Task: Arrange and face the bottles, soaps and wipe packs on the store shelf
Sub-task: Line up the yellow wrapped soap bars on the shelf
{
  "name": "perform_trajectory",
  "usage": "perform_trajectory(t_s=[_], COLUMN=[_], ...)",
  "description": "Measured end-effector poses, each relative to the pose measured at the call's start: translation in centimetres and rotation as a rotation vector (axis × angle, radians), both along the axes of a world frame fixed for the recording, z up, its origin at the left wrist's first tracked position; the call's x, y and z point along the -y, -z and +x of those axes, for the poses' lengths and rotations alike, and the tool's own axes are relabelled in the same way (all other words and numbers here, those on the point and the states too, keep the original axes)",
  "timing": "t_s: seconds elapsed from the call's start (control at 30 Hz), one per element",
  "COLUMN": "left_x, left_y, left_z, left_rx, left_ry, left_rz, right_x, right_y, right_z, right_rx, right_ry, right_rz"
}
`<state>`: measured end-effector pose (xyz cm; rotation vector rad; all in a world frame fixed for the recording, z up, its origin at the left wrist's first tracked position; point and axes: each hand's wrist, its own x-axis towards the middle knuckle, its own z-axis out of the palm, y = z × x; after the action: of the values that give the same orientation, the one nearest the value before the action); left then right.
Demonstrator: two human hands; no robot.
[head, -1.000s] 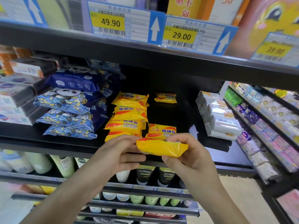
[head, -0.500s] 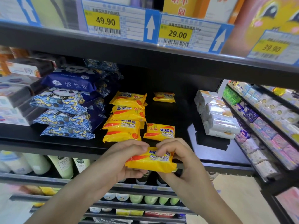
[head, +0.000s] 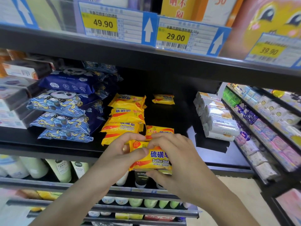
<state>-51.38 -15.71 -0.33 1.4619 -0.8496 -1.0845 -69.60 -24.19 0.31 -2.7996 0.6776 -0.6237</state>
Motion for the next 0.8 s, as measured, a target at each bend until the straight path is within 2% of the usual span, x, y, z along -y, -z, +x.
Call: perform_trajectory(t_s=[0.13,0.23,0.3,0.4,0.5,0.57,0.63,0.8], left_x=[0.6,1.0,1.0,0.6,0.7,1.0,1.2,1.7], left_y=[0.1,0.2,0.6,1.3,2.0,2.4,2.8,3.9], left_z=[-0.4,-0.3,0.0,0.1,-0.2,-0.3,-0.2,0.0], left_rx=[-0.046,-0.084,0.038,0.382,0.707,0.848,0.887,0.817], left_ry=[-0.020,-0.074,-0.075,-0.002,0.061,0.085,0.071,-0.002], left_rz=[-0.041,-0.062,-0.074,-0.118,-0.147,-0.135,-0.128,-0.136], right_x=[0.9,2.7,5.0,9.4,13.0,14.9,16.1,17.2], right_y=[-0.1,-1.4,-2.5,-3.5,-3.1,-2.4,-1.9,-1.4], right_z=[0.3,0.0,-0.3,0.5,2.5,3.7,4.7,6.3], right_rx=[-0.009,0.014,0.016,0.013,-0.035,-0.115,-0.152,-0.210], right_ry=[0.002,0.022,0.111,0.224,0.216,0.232,0.257,0.228], right_rz=[0.008,0.111,0.188,0.242,0.280,0.306,0.379,0.478])
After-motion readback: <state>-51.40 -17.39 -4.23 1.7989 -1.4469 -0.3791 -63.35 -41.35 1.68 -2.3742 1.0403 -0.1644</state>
